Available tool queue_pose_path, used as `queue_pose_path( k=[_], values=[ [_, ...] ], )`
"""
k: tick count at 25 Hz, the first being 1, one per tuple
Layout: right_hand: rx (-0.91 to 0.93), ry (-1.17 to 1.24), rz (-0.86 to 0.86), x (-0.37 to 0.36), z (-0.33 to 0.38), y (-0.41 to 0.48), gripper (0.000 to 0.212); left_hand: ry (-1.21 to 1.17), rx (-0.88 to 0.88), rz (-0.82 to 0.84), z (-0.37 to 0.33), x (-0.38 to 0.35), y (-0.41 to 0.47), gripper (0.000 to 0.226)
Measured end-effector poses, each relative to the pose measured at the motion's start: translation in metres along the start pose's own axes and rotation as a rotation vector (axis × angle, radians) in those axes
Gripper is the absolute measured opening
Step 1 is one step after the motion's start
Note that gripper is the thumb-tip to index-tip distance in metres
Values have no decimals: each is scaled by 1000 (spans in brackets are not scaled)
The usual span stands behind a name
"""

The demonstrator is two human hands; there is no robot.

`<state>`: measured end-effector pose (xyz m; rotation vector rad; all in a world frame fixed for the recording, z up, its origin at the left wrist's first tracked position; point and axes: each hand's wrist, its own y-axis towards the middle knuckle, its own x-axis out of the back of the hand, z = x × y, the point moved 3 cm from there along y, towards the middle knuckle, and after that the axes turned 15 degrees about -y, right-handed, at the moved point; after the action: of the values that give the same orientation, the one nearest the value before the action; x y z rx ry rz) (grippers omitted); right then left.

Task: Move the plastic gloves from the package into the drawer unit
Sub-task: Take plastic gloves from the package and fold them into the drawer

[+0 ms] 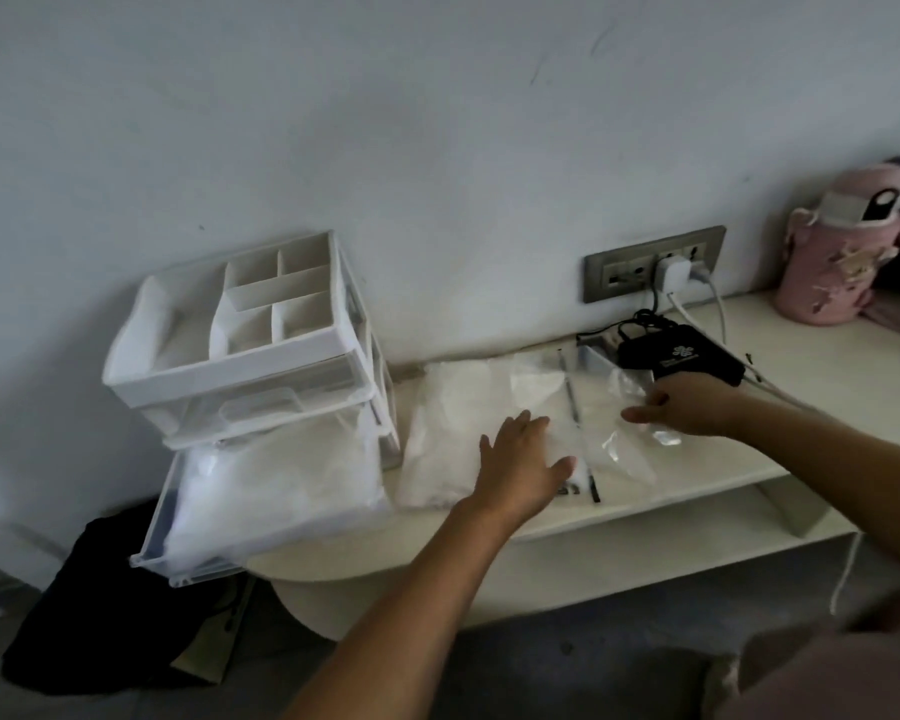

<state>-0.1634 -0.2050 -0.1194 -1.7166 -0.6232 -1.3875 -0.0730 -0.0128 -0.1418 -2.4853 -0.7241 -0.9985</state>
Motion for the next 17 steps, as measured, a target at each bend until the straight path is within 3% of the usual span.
queue_pose_path(
  k=[4, 8, 11, 14, 17],
  values=[
    [20, 98, 23, -5, 7, 1, 26, 102, 39, 25, 11, -26, 7, 66],
    [12, 533, -68, 12, 8, -4, 19, 4, 41, -40, 15, -28, 9, 64],
    [18, 688, -149, 29, 1, -10, 15, -111, 43, -52, 14, -19, 14, 46],
    [69, 795, -139, 40, -5, -16, 14, -479, 89, -170, 8, 1, 17, 31],
    [262, 1330, -12, 54, 2, -28, 12, -997, 284, -206, 6, 12, 18, 35]
  ],
)
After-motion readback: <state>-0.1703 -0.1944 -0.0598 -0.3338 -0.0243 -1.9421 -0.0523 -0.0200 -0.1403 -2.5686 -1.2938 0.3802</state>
